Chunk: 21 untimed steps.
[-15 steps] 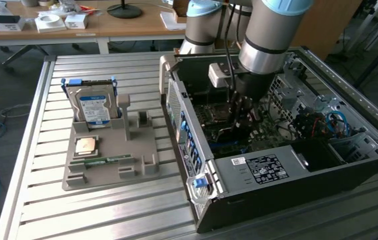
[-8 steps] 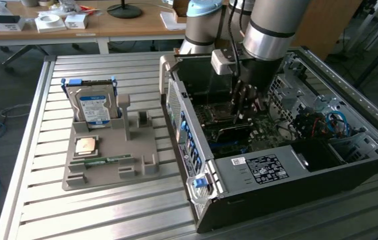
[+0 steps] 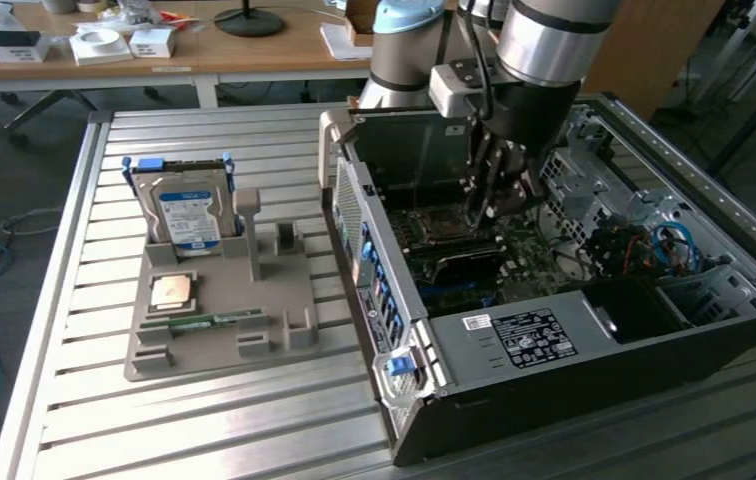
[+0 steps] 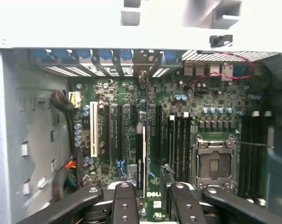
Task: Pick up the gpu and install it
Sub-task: 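Insert the gpu into the slot, then press down on the gpu until it lock into place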
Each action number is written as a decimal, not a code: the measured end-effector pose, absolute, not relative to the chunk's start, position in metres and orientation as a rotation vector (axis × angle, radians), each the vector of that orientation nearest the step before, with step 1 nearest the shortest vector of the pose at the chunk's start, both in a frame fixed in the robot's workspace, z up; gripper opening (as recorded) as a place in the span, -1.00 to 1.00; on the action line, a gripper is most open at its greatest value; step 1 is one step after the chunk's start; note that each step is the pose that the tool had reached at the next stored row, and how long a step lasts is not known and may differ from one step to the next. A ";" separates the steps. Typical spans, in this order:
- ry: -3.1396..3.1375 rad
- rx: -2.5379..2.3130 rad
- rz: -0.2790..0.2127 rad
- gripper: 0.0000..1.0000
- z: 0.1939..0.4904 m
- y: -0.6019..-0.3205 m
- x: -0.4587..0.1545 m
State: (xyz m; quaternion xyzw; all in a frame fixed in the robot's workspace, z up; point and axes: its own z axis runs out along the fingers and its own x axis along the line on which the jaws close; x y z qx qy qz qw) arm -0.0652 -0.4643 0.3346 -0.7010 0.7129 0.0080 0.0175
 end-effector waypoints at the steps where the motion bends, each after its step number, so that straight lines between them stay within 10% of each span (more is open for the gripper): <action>1: 2.215 -2.178 0.025 -0.33 0.338 -0.464 -0.065; 21: 2.215 -2.178 0.025 -0.33 0.361 -0.464 -0.065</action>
